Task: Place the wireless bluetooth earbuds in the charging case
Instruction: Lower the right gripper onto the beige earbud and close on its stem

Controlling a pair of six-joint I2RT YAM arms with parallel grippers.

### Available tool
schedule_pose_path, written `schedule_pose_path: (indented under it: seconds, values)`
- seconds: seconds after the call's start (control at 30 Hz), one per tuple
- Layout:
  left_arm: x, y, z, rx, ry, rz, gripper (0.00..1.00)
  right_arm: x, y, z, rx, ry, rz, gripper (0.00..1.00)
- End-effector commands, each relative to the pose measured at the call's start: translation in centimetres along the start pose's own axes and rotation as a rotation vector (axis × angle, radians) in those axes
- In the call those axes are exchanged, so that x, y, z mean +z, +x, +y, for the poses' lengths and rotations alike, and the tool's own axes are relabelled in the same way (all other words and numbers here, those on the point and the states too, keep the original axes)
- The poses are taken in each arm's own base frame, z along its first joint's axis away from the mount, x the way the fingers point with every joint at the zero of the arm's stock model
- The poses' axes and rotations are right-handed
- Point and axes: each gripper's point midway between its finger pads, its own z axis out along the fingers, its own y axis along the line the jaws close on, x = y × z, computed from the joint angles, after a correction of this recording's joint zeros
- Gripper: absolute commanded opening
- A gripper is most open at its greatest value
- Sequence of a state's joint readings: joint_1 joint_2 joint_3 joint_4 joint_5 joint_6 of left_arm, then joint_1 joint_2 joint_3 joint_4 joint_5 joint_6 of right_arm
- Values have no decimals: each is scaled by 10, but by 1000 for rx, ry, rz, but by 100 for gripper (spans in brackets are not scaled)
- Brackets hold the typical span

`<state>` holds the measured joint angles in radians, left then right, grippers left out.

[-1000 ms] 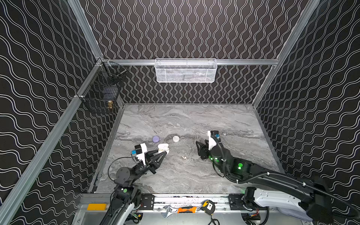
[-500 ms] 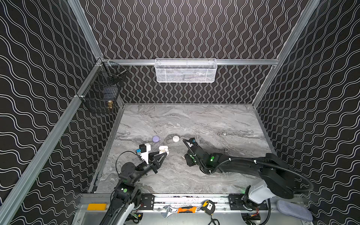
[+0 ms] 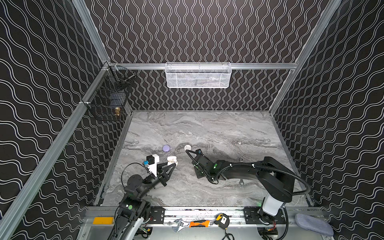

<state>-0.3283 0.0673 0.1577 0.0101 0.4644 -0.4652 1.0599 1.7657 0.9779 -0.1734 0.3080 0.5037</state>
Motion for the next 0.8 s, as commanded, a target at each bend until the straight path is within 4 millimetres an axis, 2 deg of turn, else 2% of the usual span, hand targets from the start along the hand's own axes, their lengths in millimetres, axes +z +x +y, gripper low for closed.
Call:
schedule_pose_path:
  seconds: [0.0, 0.2, 0.5, 0.53, 0.77]
  values:
    - [-4, -5, 2, 33, -32, -17, 0, -3, 6, -8, -8, 33, 7, 47]
    - [-4, -6, 1, 34, -31, -12, 0, 4, 7, -11, 8, 49, 14, 38]
    - [-5, -11, -1, 39, -32, -21, 0, 18, 11, -21, 22, 96, 44, 36]
    - [-5, -11, -1, 39, -32, -22, 0, 17, 1, -16, 28, 90, 25, 36]
    - [-7, -11, 0, 45, -42, -25, 0, 32, -11, -22, 31, 138, 30, 35]
